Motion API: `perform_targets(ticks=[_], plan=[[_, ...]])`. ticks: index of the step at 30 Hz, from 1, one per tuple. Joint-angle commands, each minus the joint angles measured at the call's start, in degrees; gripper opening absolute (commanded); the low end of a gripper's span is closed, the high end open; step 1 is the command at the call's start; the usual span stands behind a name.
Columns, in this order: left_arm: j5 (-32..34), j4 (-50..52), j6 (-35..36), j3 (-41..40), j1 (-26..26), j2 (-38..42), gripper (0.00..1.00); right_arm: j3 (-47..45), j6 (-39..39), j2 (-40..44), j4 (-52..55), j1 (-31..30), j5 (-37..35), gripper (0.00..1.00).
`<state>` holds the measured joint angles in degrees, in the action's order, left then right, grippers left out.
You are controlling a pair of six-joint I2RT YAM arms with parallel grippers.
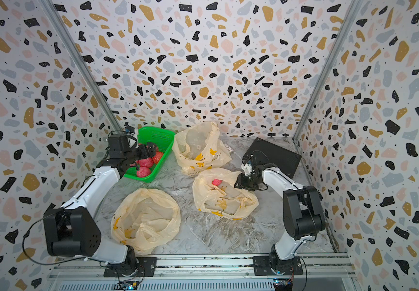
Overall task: Untie the knot of a plastic bag & take out the apple
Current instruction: Place the apple in the basket, then adjust the plastic bag at the center of the board.
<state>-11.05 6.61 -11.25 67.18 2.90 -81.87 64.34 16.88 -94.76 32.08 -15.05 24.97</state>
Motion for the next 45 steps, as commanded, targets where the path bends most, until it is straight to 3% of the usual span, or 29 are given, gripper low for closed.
perform_targets(ticks=[1, 3, 6, 10, 16, 21, 27, 31, 35, 38, 40, 43, 45], plan=[[-2.0, -0.4, 1.2, -4.4, 7.3, 5.7, 0.99, 3.5, -3.7, 5.6, 4.6, -1.8, -3.2, 0.62], [-1.1, 0.1, 1.8, -6.1, 11.8, 8.9, 0.99, 4.0, -5.1, 7.6, 5.2, -2.5, -5.5, 0.71], [-1.3, 1.2, 1.6, -7.5, 18.0, 12.4, 0.99, 6.7, -7.7, 8.8, 7.3, -3.6, -9.4, 0.99], [-2.5, 1.6, 1.8, -9.0, 26.8, 14.5, 1.0, 11.0, -10.1, 6.6, 9.0, -4.8, -12.7, 0.99], [-5.1, -0.7, 0.0, -11.1, 35.3, 11.9, 0.98, 17.4, -16.5, 0.4, 9.1, -7.0, -12.1, 0.99], [-7.7, -1.0, -0.2, -9.5, 38.0, 6.3, 0.98, 16.6, -19.0, -1.9, 4.1, -8.1, -7.0, 0.99], [-10.6, -2.2, -0.8, -7.6, 38.9, -1.5, 0.97, 17.2, -21.2, -5.7, -0.7, -9.9, -7.7, 0.98], [-8.9, -2.7, -0.7, -6.7, 38.9, -5.3, 0.97, 17.5, -21.3, -7.6, -3.5, -10.1, -6.9, 0.98], [-2.9, -2.7, -0.4, -5.1, 38.9, -10.1, 0.98, 18.0, -20.0, -9.9, -6.1, -10.0, -7.0, 0.89], [3.0, -3.6, -0.4, -4.4, 38.9, -13.6, 0.99, 18.8, -18.0, -11.3, -7.2, -10.0, -9.2, 0.76], [6.8, -5.5, -0.4, -4.3, 38.9, -16.0, 0.99, 19.2, -15.8, -12.2, -8.2, -9.8, -10.5, 0.6], [8.8, -8.4, 0.4, -3.9, 38.9, -19.0, 1.0, 19.1, -12.6, -12.9, -10.1, -9.6, -12.2, 0.27], [10.0, -8.8, 0.9, -2.8, 38.9, -20.7, 0.99, 18.8, -11.2, -13.5, -11.5, -9.5, -12.1, 0.25]])
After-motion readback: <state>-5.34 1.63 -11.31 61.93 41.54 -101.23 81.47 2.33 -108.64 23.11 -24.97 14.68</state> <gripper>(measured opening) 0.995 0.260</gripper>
